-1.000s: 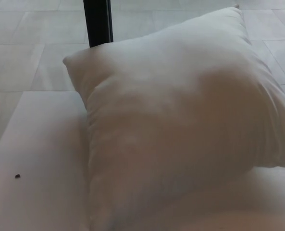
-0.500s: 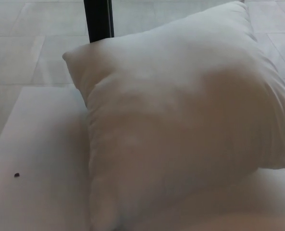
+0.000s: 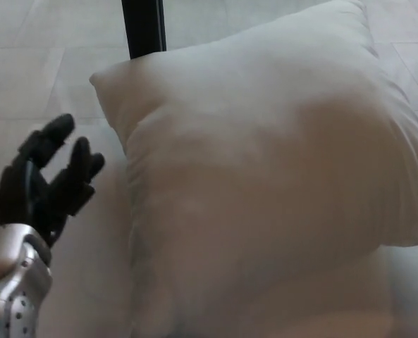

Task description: The robot uses its left hand to press on the left side of the pillow kept in the middle of the desk and uses its right hand to lift up and the right side of the pillow and turn it over

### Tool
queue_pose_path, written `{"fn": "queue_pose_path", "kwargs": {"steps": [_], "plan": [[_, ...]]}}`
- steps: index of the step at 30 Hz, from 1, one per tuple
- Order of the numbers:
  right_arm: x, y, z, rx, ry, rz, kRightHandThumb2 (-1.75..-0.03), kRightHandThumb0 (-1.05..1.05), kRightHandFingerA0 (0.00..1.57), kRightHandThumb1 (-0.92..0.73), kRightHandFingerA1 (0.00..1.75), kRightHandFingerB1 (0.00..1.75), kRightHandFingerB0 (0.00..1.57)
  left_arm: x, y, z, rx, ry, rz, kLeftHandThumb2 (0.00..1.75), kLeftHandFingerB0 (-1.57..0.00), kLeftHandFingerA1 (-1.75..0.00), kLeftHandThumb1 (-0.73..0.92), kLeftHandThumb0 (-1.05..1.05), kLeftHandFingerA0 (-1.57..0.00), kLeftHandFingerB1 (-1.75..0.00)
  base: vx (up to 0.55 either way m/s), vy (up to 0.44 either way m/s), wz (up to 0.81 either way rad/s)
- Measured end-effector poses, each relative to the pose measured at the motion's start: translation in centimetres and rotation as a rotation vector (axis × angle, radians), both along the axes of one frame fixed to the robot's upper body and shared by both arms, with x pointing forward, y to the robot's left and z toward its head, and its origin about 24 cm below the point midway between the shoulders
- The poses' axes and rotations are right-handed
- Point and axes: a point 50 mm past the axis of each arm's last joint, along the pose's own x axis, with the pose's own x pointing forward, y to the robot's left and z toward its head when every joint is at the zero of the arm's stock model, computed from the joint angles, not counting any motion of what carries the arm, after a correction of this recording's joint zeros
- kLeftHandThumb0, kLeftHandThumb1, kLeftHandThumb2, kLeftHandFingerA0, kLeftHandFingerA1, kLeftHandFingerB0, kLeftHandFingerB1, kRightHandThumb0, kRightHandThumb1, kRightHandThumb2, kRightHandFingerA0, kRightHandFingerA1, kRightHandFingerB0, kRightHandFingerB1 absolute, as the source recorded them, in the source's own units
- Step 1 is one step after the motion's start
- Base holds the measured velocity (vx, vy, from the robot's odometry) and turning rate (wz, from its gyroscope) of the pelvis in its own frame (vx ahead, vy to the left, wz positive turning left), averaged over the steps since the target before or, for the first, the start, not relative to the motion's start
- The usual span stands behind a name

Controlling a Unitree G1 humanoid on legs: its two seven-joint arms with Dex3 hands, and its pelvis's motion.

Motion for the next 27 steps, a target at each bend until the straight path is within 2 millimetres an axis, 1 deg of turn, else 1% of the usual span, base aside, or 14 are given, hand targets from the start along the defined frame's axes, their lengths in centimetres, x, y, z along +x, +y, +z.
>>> {"fn": "queue_pose_path", "kwargs": {"steps": [2, 3, 5, 6, 7, 8, 9, 10, 11, 12, 15, 23, 24, 27], "plan": [[0.5, 1.3, -0.9, 0.011, 0.044, 0.024, -0.66, -0.98, 0.27, -0.84, 0.39, 0.29, 0.21, -0.5, -1.2, -1.3, 0.009, 0.060, -0.024, 0.96, -0.16, -0.57, 0.61, -0.76, -0.28, -0.45, 0.00, 0.000, 0.00], [0.6, 1.6, -1.2, 0.020, 0.061, 0.027, -1.07, -0.96, 0.16, -0.66, 0.47, 0.39, 0.09, -0.7, -1.5, -1.8, 0.013, 0.084, -0.030, 0.96, -0.16, -0.57, 0.62, -0.74, -0.27, -0.45, 0.00, 0.000, 0.00], [0.8, 2.2, -1.7, 0.032, 0.087, 0.029, -1.10, -0.99, 0.19, -0.67, 0.47, 0.38, 0.09, -1.1, -2.0, -2.6, 0.032, 0.123, -0.043, 0.95, -0.16, -0.60, 0.62, -0.73, -0.26, -0.47, 0.00, 0.000, 0.00], [0.8, 2.4, -1.9, 0.027, 0.100, 0.030, -1.10, -0.99, 0.19, -0.67, 0.47, 0.38, 0.09, -1.2, -2.3, -2.9, 0.039, 0.137, -0.050, 0.95, -0.16, -0.60, 0.62, -0.73, -0.26, -0.47, 0.00, 0.000, 0.00], [0.9, 2.6, -2.2, 0.022, 0.118, 0.032, -0.67, -0.95, 0.30, -0.87, 0.38, 0.29, 0.23, -1.4, -2.5, -3.3, 0.047, 0.154, -0.057, 0.96, -0.14, -0.62, 0.61, -0.73, -0.29, -0.47, 0.00, 0.000, 0.00], [0.9, 2.8, -2.5, 0.017, 0.134, 0.033, -0.67, -0.94, 0.29, -0.87, 0.39, 0.29, 0.22, -1.6, -2.9, -3.8, 0.051, 0.171, -0.067, 0.97, -0.16, -0.62, 0.61, -0.74, -0.29, -0.47, 0.00, 0.000, 0.00], [1.0, 2.9, -2.7, 0.015, 0.145, 0.034, -0.68, -0.92, 0.28, -0.88, 0.39, 0.28, 0.21, -1.8, -3.1, -4.0, 0.053, 0.183, -0.073, 0.65, -0.17, -0.59, 0.82, -0.75, -0.28, -0.34, 0.00, 0.000, 0.00], [1.0, 3.1, -2.8, 0.012, 0.156, 0.035, -0.68, -0.91, 0.28, -0.89, 0.39, 0.28, 0.21, -1.9, -3.3, -4.3, 0.055, 0.194, -0.078, 0.99, -0.08, -0.59, 0.64, -0.78, -0.21, -0.44, 0.00, 0.000, 0.00], [1.0, 3.3, -3.0, 0.009, 0.166, 0.036, -0.68, -0.91, 0.28, -0.89, 0.39, 0.28, 0.21, -2.0, -3.5, -4.5, 0.061, 0.203, -0.086, 0.99, -0.08, -0.59, 0.64, -0.78, -0.21, -0.44, 0.00, 0.000, 0.00], [1.1, 3.4, -3.1, 0.005, 0.176, 0.037, -0.67, -0.97, 0.26, -0.87, 0.40, 0.28, 0.23, -2.0, -3.7, -4.7, 0.066, 0.212, -0.093, 1.06, -0.04, -0.57, 0.64, -0.84, -0.13, -0.23, 0.00, 0.000, 0.00], [1.2, 3.9, -3.8, 0.008, 0.199, 0.037, -0.68, -0.98, 0.27, -0.89, 0.41, 0.29, 0.23, -2.2, -4.2, -5.3, 0.070, 0.249, -0.122, 1.09, -0.05, -0.53, 0.71, -0.97, 0.00, -0.04, 0.00, 0.000, 0.00], [1.5, 6.7, -3.9, -0.024, 0.206, 0.116, -0.68, -0.99, 0.23, -0.92, 0.42, 0.31, 0.20, -2.1, -5.5, -5.5, 0.026, 0.266, -0.177, 1.10, 0.00, -0.48, 0.67, -0.91, 0.00, -0.12, 0.00, 0.000, 0.00], [1.6, 7.1, -3.8, -0.035, 0.203, 0.135, -0.68, -0.99, 0.23, -0.92, 0.42, 0.32, 0.19, -2.1, -5.7, -5.6, 0.009, 0.267, -0.177, 0.95, 0.00, -0.40, 0.63, -0.88, -0.02, 0.00, 0.00, 0.000, 0.00], [1.7, 8.9, -3.3, -0.103, 0.195, 0.209, -0.68, -1.01, 0.18, -0.91, 0.41, 0.31, 0.17, -2.0, -6.4, -5.7, -0.034, 0.271, -0.173, 1.06, 0.00, -0.39, 0.72, -1.05, -0.04, -0.09, 0.00, 0.000, 0.00]]}}
